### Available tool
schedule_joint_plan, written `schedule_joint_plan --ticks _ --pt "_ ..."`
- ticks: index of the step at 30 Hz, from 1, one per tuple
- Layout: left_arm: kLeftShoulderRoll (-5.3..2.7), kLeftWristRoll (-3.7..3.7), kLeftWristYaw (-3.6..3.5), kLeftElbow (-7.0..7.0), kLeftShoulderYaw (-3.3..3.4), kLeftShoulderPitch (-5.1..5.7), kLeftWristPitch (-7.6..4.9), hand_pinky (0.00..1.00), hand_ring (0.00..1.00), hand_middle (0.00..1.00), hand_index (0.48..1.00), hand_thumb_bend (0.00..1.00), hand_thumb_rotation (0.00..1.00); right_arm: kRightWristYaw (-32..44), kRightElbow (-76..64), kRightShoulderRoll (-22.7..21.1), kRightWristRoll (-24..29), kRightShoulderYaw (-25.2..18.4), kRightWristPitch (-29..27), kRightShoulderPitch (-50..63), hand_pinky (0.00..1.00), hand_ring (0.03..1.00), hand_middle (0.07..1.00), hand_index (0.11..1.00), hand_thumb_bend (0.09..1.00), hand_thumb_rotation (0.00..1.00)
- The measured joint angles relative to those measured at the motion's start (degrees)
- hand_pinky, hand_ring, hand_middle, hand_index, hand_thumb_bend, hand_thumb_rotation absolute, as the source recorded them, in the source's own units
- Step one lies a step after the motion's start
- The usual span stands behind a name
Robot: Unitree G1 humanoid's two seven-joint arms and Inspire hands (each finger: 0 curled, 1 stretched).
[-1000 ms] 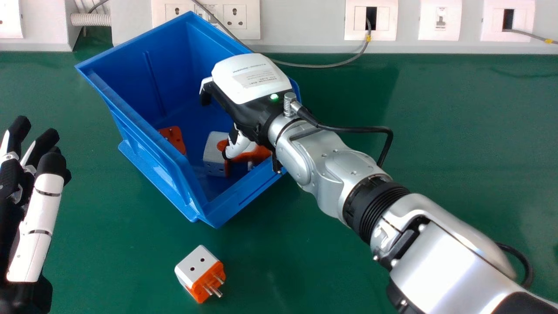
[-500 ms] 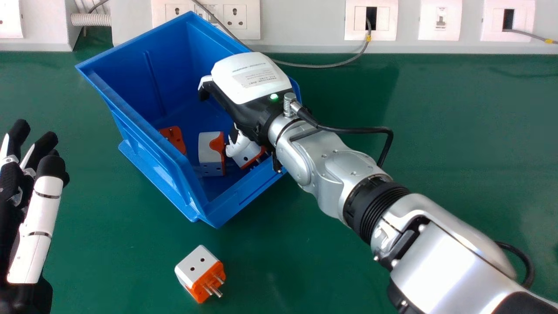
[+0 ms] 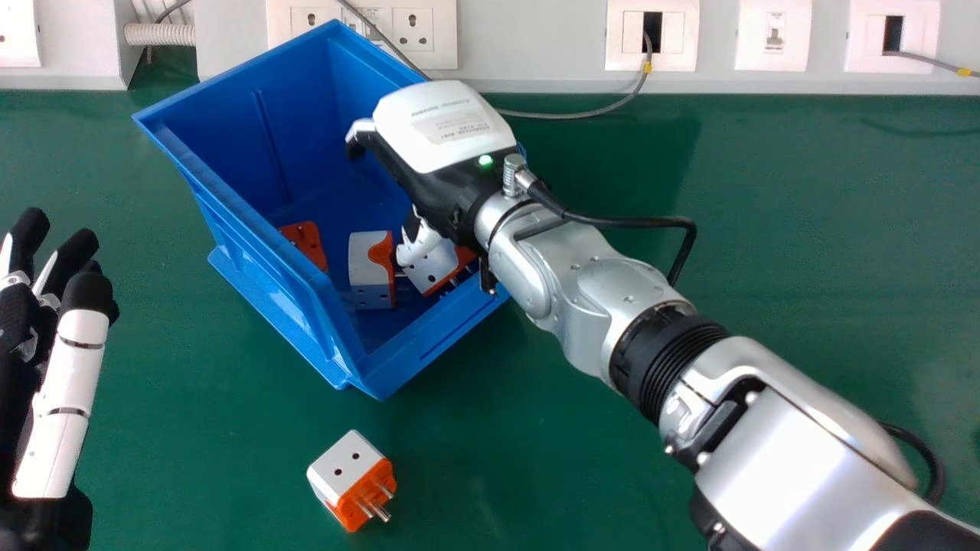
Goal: Pick all objects and put in blue box
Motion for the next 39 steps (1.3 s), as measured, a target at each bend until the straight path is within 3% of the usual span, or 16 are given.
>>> schedule_joint_plan --ticks 3,7,12,17,20,22,25,28,33,39 --pt "-0.12 3.16 1.98 -0.25 -0.62 -0.39 0.38 0.9 0.94 0.92 0.955 0.53 0.74 -0.6 -4.2 -1.5 1.7 -1.4 -0.8 2.1 0.63 0.817 0.852 0.79 0.701 0.02" --pt "-0.19 4.66 3.08 -1.24 -1.66 -0.74 1.47 0.88 0.92 0.9 0.938 0.52 0.73 -0.5 -13.7 -4.3 1.9 -3.0 -0.7 6.6 0.69 0.841 0.882 0.81 0.779 0.03" --pt "-0.19 4.61 3.45 -1.51 -1.72 -1.01 2.45 0.87 0.91 0.89 0.924 0.5 0.72 1.2 -30.8 -9.0 1.8 -4.5 -0.3 15.4 0.78 0.876 0.921 0.844 0.827 0.03" --pt "-0.17 4.43 3.39 -1.47 -1.69 -1.07 2.56 0.86 0.9 0.89 0.919 0.5 0.72 2.4 -49.3 -14.4 1.7 -6.8 -0.8 25.1 0.86 0.917 0.945 0.878 0.843 0.04" --pt "-0.16 3.57 3.28 -1.25 -1.65 -1.13 2.49 0.86 0.9 0.89 0.92 0.5 0.72 3.5 -59.6 -17.6 1.8 -9.2 -1.7 30.9 0.89 0.938 0.953 0.889 0.851 0.04" --pt "-0.12 3.39 3.15 -0.85 -1.47 -1.19 2.31 0.86 0.9 0.89 0.92 0.5 0.72 4.3 -66.1 -19.9 1.9 -11.1 -2.8 34.8 0.9 0.944 0.955 0.891 0.853 0.04" --pt "-0.06 3.15 2.94 0.16 -1.11 -1.5 1.8 0.87 0.91 0.89 0.92 0.5 0.72 5.1 -73.1 -22.8 1.9 -13.7 -5.3 38.8 0.91 0.948 0.953 0.886 0.868 0.03" --pt "-0.07 2.82 2.73 0.27 -1.04 -1.56 1.68 0.87 0.91 0.89 0.921 0.5 0.72 5.4 -77.3 -25.6 2.0 -15.6 -9.3 42.4 0.9 0.956 0.948 0.879 0.87 0.05" --pt "-0.15 2.33 2.3 0.24 -0.46 -0.64 1.54 0.87 0.9 0.88 0.917 0.5 0.71 8.7 -79.6 -31.3 4.5 -17.8 -17.9 48.2 0.89 0.982 0.962 0.892 0.864 0.12" --pt "-1.16 2.38 2.38 0.11 -0.52 0.14 1.48 0.87 0.9 0.88 0.917 0.49 0.71 12.5 -80.4 -35.7 6.3 -19.7 -24.6 53.3 0.89 0.994 0.982 0.915 0.86 0.16"
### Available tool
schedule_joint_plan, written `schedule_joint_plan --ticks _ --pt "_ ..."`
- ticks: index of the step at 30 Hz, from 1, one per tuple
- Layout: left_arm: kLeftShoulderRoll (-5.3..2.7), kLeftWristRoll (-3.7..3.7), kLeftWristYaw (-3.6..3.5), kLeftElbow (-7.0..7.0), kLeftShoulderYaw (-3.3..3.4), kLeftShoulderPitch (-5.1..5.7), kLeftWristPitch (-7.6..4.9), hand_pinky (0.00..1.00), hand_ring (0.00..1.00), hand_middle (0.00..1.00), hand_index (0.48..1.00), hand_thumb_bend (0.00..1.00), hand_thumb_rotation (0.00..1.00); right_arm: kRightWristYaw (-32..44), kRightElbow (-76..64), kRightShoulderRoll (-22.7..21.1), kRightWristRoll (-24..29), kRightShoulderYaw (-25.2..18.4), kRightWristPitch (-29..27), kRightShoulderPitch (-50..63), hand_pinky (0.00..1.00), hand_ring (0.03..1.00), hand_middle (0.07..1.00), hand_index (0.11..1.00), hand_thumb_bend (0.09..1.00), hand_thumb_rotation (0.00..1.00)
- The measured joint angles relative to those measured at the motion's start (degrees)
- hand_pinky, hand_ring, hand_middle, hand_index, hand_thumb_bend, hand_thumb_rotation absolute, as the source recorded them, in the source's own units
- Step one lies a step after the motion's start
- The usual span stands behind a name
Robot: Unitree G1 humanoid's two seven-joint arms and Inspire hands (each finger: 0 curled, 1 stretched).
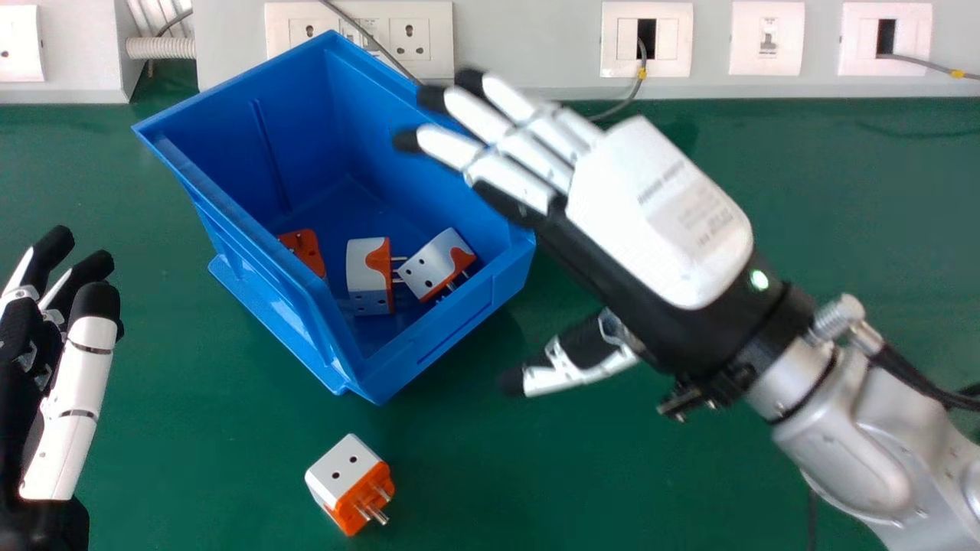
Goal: Pick all objects and put in blue box
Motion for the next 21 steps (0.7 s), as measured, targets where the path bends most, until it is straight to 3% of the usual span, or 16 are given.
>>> schedule_joint_plan --ticks 8,12,21 --pt "-0.56 0.08 0.76 -0.57 0.01 0.17 0.32 0.86 0.9 0.88 0.919 0.47 0.7 2.3 -1.4 -0.5 -0.4 -0.3 -5.8 4.1 0.95 1.0 0.997 0.984 0.84 0.22" --pt "-0.57 0.05 0.8 -1.49 0.01 0.48 0.37 0.86 0.9 0.88 0.92 0.46 0.7 4.6 -2.4 -1.1 -0.2 -0.4 -8.6 4.0 0.98 1.0 0.999 0.994 0.844 0.24" --pt "-0.58 0.13 0.82 -1.54 -0.02 0.53 0.4 0.88 0.9 0.88 0.922 0.46 0.7 7.7 -1.7 -2.0 -0.4 -0.2 -15.2 1.2 1.0 1.0 1.0 0.999 0.8 0.29"
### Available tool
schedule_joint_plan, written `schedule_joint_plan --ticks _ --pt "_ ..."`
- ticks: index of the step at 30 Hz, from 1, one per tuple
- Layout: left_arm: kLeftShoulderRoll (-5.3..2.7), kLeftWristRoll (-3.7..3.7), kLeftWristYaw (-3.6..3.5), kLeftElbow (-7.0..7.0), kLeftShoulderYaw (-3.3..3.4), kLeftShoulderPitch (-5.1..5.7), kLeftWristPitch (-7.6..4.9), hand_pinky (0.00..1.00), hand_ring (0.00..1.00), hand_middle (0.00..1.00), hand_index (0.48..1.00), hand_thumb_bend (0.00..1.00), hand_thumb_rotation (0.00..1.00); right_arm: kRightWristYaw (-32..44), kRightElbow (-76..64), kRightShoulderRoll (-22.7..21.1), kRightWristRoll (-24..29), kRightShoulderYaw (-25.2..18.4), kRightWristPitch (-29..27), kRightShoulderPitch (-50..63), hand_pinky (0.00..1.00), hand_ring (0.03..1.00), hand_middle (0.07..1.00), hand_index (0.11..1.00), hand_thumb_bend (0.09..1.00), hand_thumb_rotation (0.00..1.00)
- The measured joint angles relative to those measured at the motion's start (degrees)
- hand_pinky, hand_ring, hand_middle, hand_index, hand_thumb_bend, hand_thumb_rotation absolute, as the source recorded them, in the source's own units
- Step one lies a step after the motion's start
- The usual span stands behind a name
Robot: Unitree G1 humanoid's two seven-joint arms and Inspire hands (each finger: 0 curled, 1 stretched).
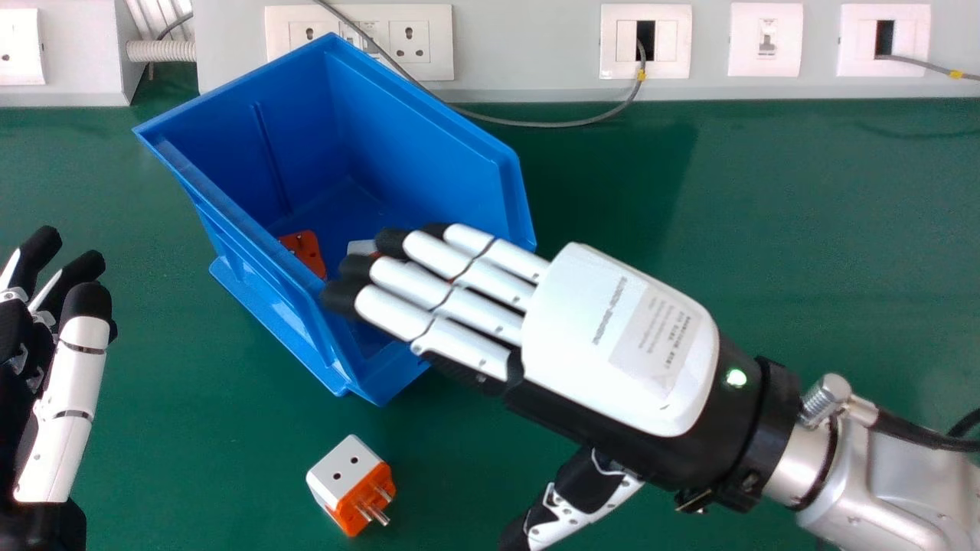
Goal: Pick all objects and put in blue box
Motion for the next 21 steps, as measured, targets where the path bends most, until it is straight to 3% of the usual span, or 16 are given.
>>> schedule_joint_plan --ticks 9,11,13,16,21 --pt "0.04 0.38 -0.03 -0.04 -0.01 -0.04 0.12 0.88 0.9 0.88 0.922 0.48 0.71 2.8 3.6 2.2 0.2 3.7 -5.2 -3.9 1.0 1.0 1.0 1.0 0.705 0.32" --pt "0.05 0.38 -0.08 -0.06 0.02 -0.03 0.12 0.88 0.9 0.88 0.922 0.48 0.71 2.8 4.8 3.3 0.3 4.5 -6.6 -4.8 1.0 1.0 1.0 1.0 0.653 0.34" --pt "0.06 0.39 -0.14 -0.06 0.03 0.02 0.12 0.88 0.9 0.88 0.922 0.48 0.71 2.8 6.2 4.4 0.3 5.1 -7.9 -6.0 1.0 1.0 1.0 1.0 0.528 0.34" --pt "0.06 0.4 -0.15 -0.05 0.06 0.03 0.12 0.88 0.9 0.88 0.922 0.48 0.71 2.8 8.1 6.0 0.4 5.6 -9.5 -7.4 1.0 1.0 1.0 1.0 0.477 0.34" --pt "0.06 0.4 -0.14 -0.07 0.06 0.12 0.17 0.89 0.91 0.89 0.926 0.48 0.71 1.8 11.0 9.1 0.0 6.1 -11.5 -8.8 1.0 1.0 1.0 1.0 0.258 0.13"
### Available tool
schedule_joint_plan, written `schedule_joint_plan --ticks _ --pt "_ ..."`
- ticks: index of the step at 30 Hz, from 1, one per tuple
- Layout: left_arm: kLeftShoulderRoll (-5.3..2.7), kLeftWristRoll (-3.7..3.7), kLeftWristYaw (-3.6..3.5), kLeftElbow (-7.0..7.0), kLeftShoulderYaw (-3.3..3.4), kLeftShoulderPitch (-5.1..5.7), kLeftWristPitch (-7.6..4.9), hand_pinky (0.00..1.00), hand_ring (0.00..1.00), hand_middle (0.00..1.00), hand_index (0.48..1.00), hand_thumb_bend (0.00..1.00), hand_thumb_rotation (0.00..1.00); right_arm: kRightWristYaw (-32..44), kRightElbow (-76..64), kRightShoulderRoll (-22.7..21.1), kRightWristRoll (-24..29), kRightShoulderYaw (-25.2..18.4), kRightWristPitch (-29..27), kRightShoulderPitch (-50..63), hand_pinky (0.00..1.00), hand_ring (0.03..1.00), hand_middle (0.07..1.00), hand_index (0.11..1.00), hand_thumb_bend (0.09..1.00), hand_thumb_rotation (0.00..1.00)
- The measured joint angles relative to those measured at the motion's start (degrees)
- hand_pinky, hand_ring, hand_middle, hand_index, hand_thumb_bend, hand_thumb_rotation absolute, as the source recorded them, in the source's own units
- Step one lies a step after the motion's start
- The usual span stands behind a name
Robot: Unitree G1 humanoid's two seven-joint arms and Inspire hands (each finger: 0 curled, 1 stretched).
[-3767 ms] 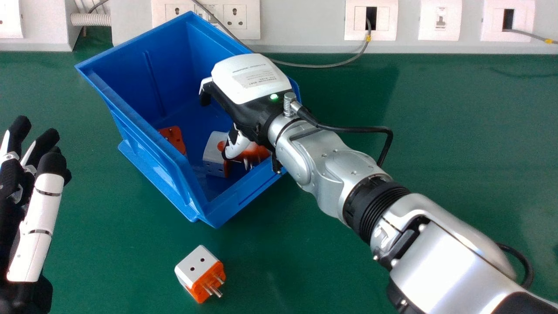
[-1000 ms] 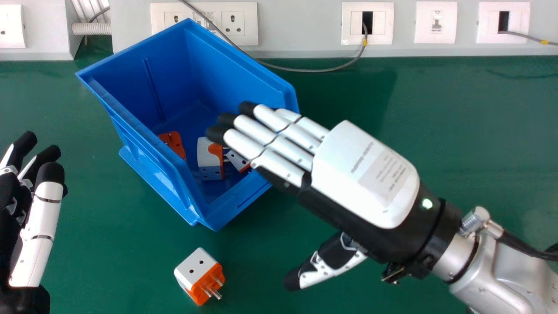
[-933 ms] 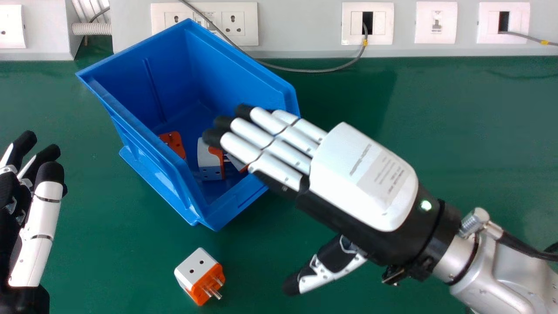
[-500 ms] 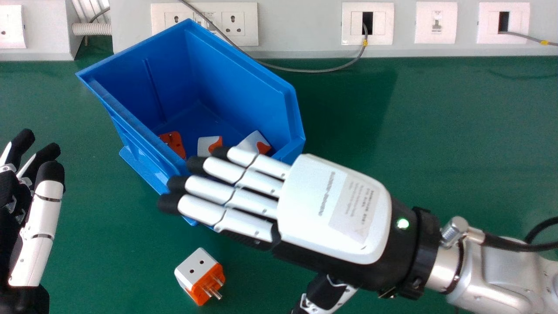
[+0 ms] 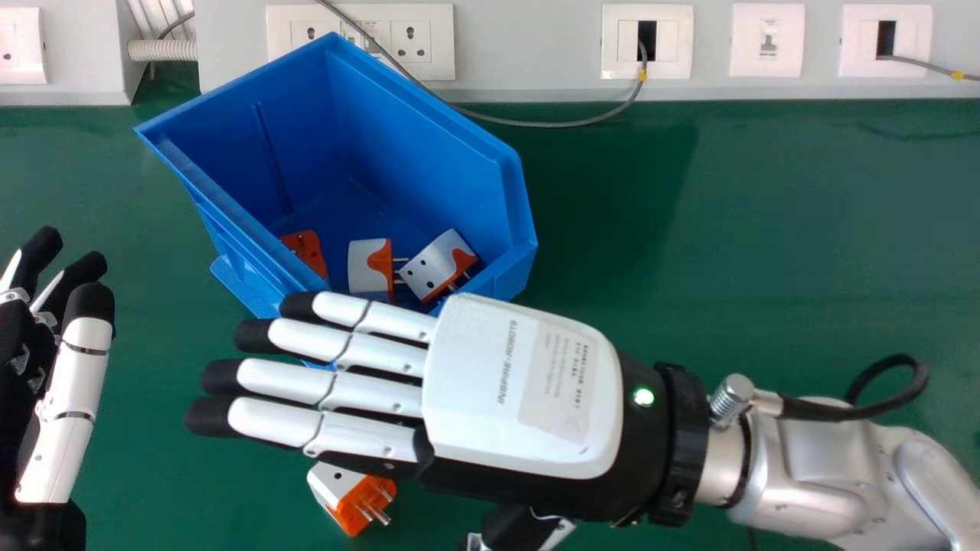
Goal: Pick all objects and put in blue box
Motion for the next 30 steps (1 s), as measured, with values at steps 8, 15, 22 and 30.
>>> schedule_joint_plan --ticks 8,15,22,30 --pt "0.03 -0.16 -0.27 -0.13 0.28 0.36 0.31 0.9 0.91 0.89 0.928 0.5 0.72 -1.1 6.4 3.3 -5.5 2.3 -2.0 -3.4 1.0 1.0 1.0 1.0 0.194 0.01" --pt "0.15 -0.46 -1.17 -0.04 0.7 0.3 0.28 0.89 0.91 0.89 0.931 0.51 0.72 -1.1 8.4 4.1 -11.0 4.9 -1.3 -5.9 0.98 1.0 1.0 1.0 0.198 0.0" --pt "0.36 -1.1 -1.9 0.8 1.21 -0.24 -0.41 0.89 0.91 0.89 0.93 0.52 0.72 -0.6 10.7 4.3 -11.8 8.0 -0.3 -7.7 0.95 1.0 1.0 1.0 0.228 0.0" --pt "0.59 -1.69 -2.44 2.3 1.95 -0.8 -1.48 0.87 0.91 0.88 0.924 0.52 0.72 -0.3 17.2 6.0 -13.1 11.1 0.8 -11.5 0.93 1.0 1.0 1.0 0.315 0.0"
